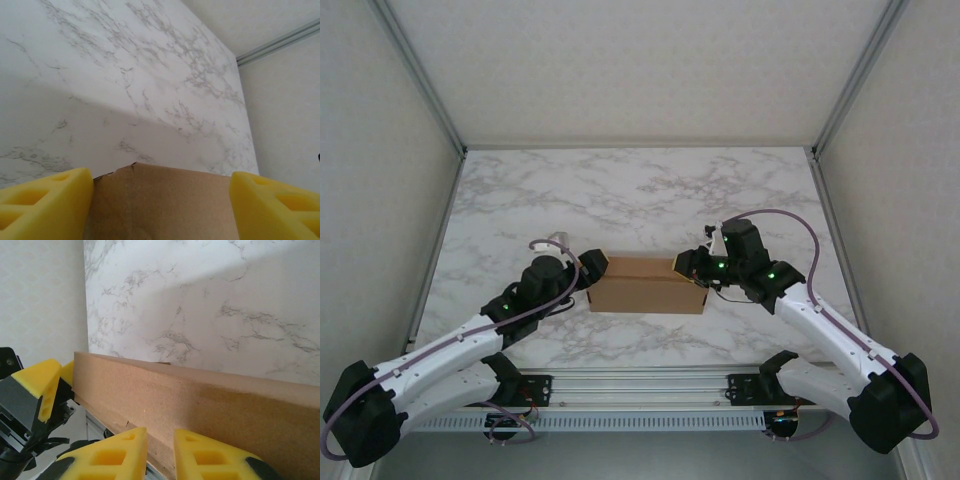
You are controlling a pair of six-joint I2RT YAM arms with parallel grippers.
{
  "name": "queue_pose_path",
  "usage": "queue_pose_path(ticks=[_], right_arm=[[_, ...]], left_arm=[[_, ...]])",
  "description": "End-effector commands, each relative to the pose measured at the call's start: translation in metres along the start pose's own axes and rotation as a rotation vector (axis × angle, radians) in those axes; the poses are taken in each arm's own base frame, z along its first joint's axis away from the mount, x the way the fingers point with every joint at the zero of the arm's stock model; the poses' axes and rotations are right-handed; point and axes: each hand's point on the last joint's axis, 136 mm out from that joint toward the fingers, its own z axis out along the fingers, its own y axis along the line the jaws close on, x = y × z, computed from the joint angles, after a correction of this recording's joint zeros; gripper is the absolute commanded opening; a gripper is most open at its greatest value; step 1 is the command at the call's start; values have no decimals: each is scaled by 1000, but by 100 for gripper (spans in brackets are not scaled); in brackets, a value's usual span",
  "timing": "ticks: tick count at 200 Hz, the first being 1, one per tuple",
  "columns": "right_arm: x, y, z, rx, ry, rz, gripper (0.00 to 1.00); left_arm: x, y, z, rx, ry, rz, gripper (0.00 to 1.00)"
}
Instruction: Fold the paper box
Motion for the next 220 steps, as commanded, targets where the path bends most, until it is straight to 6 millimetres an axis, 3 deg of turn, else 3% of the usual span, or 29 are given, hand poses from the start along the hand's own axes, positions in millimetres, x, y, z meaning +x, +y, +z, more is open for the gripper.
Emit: queue_pose_path(ticks=[1, 24, 44, 72, 111, 145, 166, 179, 195, 220], right_arm=[[27, -52, 11, 178, 84, 66, 22], [25, -55, 7, 206, 70, 55, 22], [18, -47, -4, 224, 47, 8, 24], [5, -21, -22, 226, 28, -109, 35], [-14, 22, -41, 192, 33, -337, 50], [-27, 47, -45, 188, 63, -577, 51], [-40, 59, -45, 214, 0, -920, 51], [-46, 63, -47, 249, -36, -1113, 53], [-57, 58, -53, 325, -49, -1210, 54], [-44, 42, -55, 346, 31, -1258, 56]], left_arm=[[22, 1, 1, 33, 93, -47, 73], [13, 3, -3, 2, 56, -39, 73], [-8, 5, -13, -64, -20, 7, 74], [-35, 1, -29, -128, -106, 86, 76], [-50, -10, -36, -145, -134, 145, 80], [-64, -20, -46, -143, -172, 176, 80], [-71, -27, -53, -128, -200, 195, 81], [-75, -30, -57, -124, -210, 212, 80], [-77, -31, -58, -144, -198, 267, 80], [-71, -27, -56, -179, -149, 393, 78]])
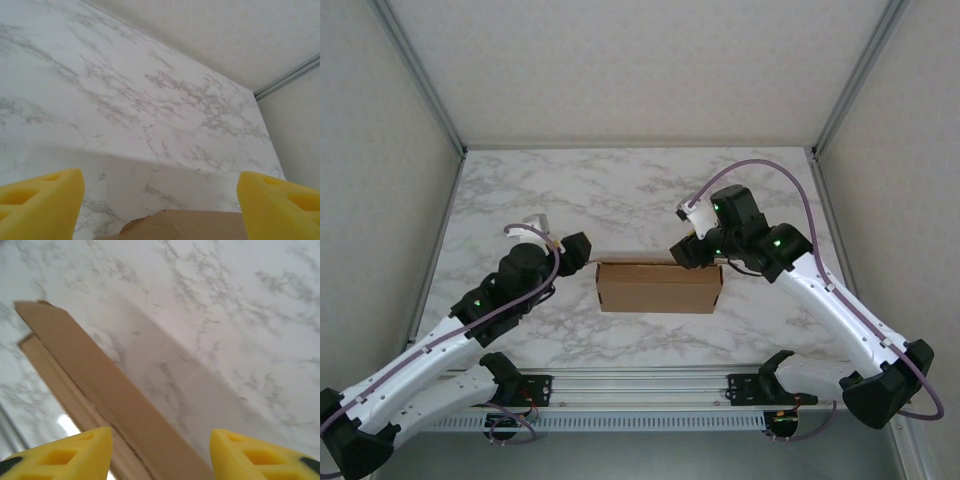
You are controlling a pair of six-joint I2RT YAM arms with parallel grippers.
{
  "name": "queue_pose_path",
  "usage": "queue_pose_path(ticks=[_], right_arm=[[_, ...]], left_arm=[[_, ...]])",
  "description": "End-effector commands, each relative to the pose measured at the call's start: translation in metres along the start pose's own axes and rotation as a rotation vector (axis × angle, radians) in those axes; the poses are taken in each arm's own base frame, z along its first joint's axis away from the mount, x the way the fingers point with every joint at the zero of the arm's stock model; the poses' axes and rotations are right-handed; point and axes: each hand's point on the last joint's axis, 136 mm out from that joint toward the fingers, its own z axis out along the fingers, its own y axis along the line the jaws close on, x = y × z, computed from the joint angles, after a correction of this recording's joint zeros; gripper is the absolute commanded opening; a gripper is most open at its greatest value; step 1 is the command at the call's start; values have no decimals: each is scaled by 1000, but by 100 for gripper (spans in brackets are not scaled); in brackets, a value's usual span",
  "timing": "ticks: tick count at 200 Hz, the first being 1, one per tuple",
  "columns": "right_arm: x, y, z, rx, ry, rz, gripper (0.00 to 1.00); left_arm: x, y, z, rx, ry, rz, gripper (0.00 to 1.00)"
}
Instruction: Fold the paper box
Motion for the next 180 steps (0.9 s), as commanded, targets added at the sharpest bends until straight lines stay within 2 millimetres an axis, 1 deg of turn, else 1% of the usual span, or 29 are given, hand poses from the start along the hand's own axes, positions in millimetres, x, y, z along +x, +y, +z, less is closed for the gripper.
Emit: queue_pose_path(ticks=[1, 17, 28, 43, 51, 62, 85, 97, 107, 119, 141, 146, 155, 171, 180], right_arm=[[7, -7, -12, 58, 29, -198, 56], [24, -6, -12, 51, 68, -221, 59], [33, -10, -13, 81, 90, -223, 62], [42, -16, -16, 120, 90, -207, 68], [45, -21, -18, 153, 76, -172, 71], [50, -30, -20, 204, 68, -129, 73], [58, -38, -23, 252, 64, -64, 73], [58, -41, -27, 271, 44, -37, 73], [57, -42, -30, 277, 16, -13, 73], [53, -38, -34, 258, -20, 10, 73], [45, -28, -44, 212, -68, 22, 71], [44, -27, -48, 207, -77, 19, 70], [40, -21, -54, 185, -104, 9, 69], [35, -12, -65, 149, -165, 5, 70], [35, -5, -72, 120, -193, -9, 70]], left_arm=[[0, 3, -4, -32, 25, 154, 78], [3, 1, -7, -11, 45, 203, 78], [2, 0, -9, -9, 50, 231, 78], [0, 4, -10, -36, 53, 269, 78], [1, 5, -10, -40, 58, 304, 75], [5, 2, -10, -16, 71, 368, 71], [16, -13, -13, 89, 109, 507, 72], [22, -17, -16, 131, 120, 584, 74], [30, -20, -20, 189, 131, 681, 76], [39, -28, -30, 290, 123, 808, 77], [23, -38, -48, 362, -33, 957, 78], [22, -40, -53, 380, -58, 998, 78], [26, -42, -57, 416, -68, 1079, 77], [26, -35, -51, 370, -57, 1140, 73], [23, -36, -48, 359, -51, 1129, 71]])
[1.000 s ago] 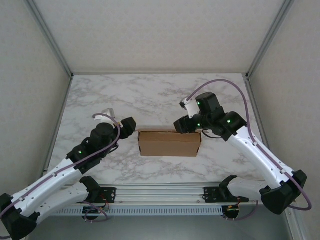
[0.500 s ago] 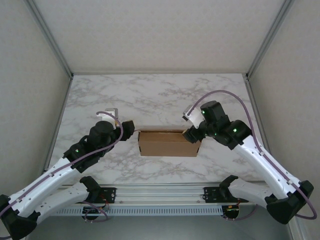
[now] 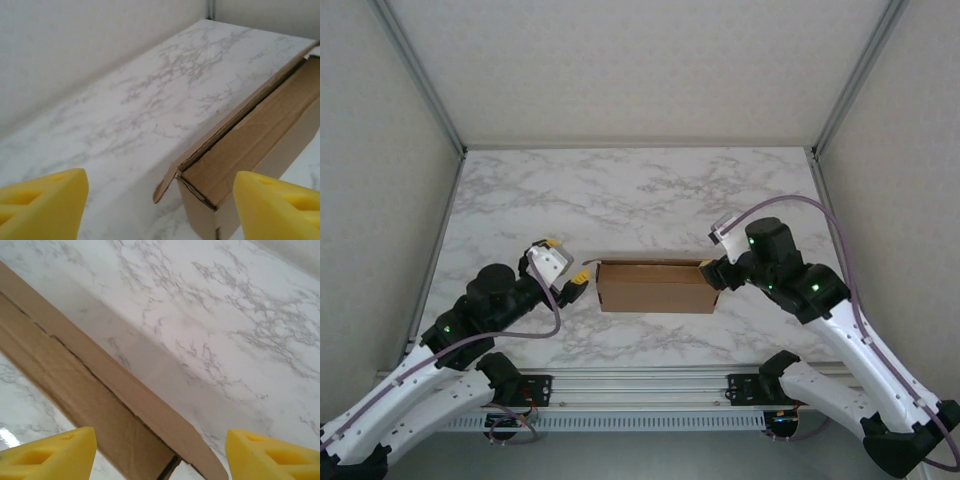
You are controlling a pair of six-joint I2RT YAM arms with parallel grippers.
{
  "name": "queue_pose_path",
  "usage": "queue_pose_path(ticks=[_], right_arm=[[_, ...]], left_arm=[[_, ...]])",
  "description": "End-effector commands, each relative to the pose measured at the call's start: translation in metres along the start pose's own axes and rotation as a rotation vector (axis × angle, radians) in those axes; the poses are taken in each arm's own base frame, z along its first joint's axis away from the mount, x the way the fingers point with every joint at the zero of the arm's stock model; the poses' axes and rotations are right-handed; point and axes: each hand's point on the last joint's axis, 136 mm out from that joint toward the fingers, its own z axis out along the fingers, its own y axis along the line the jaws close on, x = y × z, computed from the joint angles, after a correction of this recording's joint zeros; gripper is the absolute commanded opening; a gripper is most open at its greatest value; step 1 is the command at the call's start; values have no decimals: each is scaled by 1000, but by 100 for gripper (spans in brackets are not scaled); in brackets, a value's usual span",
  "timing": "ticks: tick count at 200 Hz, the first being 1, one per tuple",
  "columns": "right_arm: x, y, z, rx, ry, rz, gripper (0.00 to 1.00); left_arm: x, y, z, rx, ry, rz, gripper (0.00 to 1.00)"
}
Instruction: Fold the paper box
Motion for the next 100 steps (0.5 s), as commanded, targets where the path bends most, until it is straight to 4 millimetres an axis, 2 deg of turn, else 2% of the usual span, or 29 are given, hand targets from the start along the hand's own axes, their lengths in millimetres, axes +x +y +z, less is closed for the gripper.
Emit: queue_pose_path(ticks=[1, 17, 40, 75, 100], right_arm=[[-16, 14, -23, -76, -117, 10, 70], [-16, 25, -36, -135, -160, -12, 70], [-11, 30, -46, -158, -167, 1, 68], [-13, 31, -68, -153, -234, 8, 67], [-8, 35, -74, -172, -250, 10, 67]], left_arm=[[-2, -4, 6, 27, 0, 165, 70], [-7, -8, 11, 65, -4, 178, 66], [1, -17, 17, 146, -26, 277, 71], [17, -3, 30, 218, 1, 250, 70], [21, 8, 37, 206, 1, 245, 70]])
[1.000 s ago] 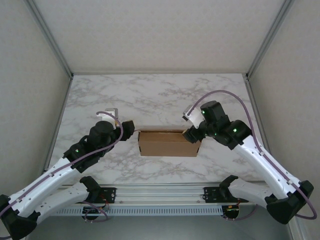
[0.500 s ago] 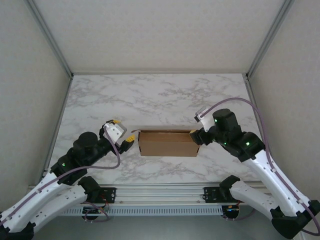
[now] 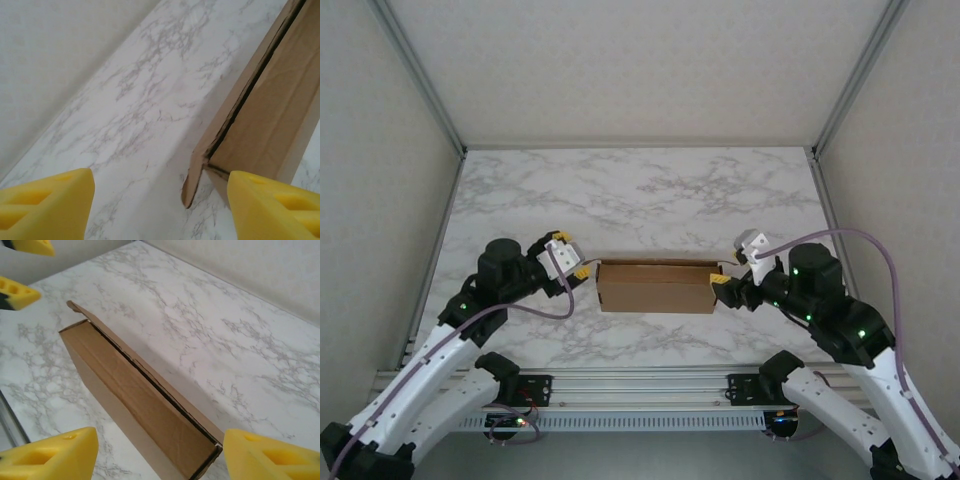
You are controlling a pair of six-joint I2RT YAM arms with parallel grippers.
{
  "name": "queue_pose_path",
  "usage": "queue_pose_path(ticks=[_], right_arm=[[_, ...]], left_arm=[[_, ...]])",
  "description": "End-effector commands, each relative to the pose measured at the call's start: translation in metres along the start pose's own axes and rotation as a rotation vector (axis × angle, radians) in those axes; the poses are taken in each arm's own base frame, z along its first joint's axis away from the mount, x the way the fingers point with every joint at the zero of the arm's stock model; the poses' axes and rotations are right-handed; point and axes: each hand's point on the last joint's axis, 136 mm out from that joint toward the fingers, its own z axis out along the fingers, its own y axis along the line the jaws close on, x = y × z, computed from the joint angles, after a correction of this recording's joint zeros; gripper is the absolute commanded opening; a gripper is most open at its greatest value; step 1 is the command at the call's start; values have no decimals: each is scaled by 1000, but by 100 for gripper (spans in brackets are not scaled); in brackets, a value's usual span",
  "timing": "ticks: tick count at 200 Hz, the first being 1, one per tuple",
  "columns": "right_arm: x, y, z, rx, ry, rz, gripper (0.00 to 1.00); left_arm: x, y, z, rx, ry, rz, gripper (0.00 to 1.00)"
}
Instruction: Fold the paper box
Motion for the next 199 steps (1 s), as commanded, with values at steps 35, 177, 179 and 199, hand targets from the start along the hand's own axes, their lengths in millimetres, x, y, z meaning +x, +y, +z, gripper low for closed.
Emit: queue_pose_path(ticks=[35, 177, 179, 199], right_arm=[[14, 9, -5, -26, -10, 7, 68], [30, 2, 0, 15, 34, -2, 67], [31, 2, 0, 16, 36, -2, 67], [33, -2, 0, 40, 48, -9, 67]], left_arm=[[-13, -14, 9, 173, -74, 39, 67], [9, -14, 27, 192, 1, 39, 35], [9, -14, 27, 191, 1, 39, 34], [11, -15, 28, 192, 3, 37, 26]])
